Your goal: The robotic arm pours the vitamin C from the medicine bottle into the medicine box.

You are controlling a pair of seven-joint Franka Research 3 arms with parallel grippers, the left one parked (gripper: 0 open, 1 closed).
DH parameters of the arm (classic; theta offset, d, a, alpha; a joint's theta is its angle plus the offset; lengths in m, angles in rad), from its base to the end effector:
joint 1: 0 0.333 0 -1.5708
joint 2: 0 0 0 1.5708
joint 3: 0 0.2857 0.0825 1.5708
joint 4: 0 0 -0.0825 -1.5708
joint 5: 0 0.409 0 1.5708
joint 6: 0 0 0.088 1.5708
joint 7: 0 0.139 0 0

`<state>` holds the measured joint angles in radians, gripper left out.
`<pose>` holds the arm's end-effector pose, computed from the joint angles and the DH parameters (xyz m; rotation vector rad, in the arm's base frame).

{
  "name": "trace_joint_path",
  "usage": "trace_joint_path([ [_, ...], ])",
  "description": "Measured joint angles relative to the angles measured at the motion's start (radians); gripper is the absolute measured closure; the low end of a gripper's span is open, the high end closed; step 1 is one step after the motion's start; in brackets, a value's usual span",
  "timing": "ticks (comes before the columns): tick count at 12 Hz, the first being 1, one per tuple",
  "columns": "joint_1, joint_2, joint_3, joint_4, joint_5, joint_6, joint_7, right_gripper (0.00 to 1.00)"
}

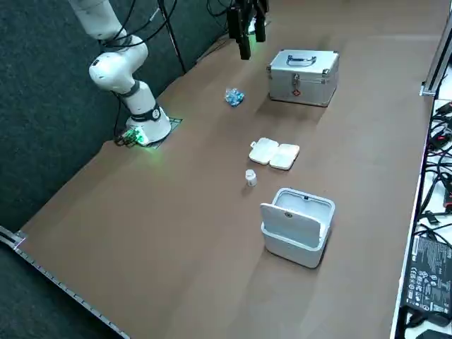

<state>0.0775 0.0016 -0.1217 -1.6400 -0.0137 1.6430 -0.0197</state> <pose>0.5843 -0.0276 0.5331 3.1275 -0.0368 0.0015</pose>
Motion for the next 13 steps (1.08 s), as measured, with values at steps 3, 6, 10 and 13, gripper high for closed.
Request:
trace_joint_path([
  [3,0.0,0.004,0.0,-0.009,-0.001,-0.018,-0.001,0.0],
  [6,-0.003,0.008,-0.008,-0.012,0.005,-0.027,-0.023,0.0],
  [10,-0.038,0.026,-0.014,-0.023,0.109,-0.028,-0.116,0.0],
  [13,-0.131,0.074,-0.018,-0.03,0.226,-0.022,-0.33,0.0],
])
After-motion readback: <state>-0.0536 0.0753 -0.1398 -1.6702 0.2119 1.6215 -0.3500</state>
